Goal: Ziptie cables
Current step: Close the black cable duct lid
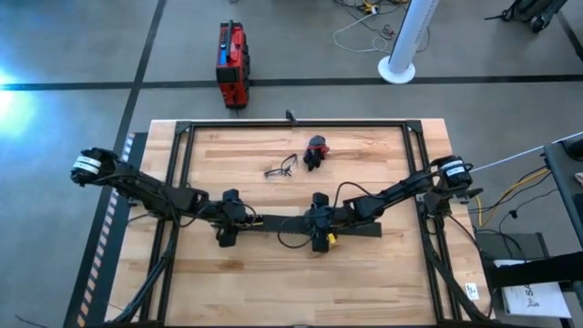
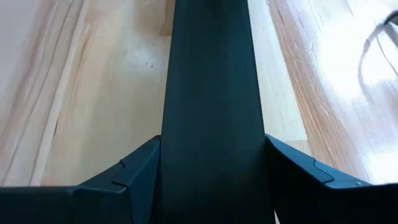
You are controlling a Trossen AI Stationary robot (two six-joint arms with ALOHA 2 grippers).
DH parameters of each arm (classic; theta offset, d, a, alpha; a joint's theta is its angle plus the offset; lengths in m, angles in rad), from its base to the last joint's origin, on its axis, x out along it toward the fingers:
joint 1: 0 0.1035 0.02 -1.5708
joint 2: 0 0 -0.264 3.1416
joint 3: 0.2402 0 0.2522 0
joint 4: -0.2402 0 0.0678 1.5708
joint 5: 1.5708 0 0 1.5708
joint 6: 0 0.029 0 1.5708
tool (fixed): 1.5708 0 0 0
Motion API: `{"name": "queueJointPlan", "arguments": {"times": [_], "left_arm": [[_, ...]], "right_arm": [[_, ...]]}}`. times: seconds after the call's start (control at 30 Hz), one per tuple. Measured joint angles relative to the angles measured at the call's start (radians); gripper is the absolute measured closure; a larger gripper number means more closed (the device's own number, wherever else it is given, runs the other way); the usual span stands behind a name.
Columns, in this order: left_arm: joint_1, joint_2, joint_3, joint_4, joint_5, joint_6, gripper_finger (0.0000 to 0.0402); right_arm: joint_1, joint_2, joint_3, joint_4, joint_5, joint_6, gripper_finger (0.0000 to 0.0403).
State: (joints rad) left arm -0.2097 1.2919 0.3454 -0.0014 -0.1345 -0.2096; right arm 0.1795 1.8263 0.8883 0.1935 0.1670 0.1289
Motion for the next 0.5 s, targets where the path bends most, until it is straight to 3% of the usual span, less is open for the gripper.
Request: {"name": "queueJointPlan", "arguments": {"times": [0.27, 0.5], "left_arm": [[0.001, 0.002, 0.000, 0.013, -0.003, -0.007, 0.0193], [0.001, 0.002, 0.000, 0.014, -0.003, -0.011, 0.0193]], "right_arm": [[-0.004, 0.000, 0.004, -0.035, 0.046, 0.093, 0.0182], [-0.006, 0.001, 0.002, 0.002, 0.030, 0.043, 0.0183]]}}
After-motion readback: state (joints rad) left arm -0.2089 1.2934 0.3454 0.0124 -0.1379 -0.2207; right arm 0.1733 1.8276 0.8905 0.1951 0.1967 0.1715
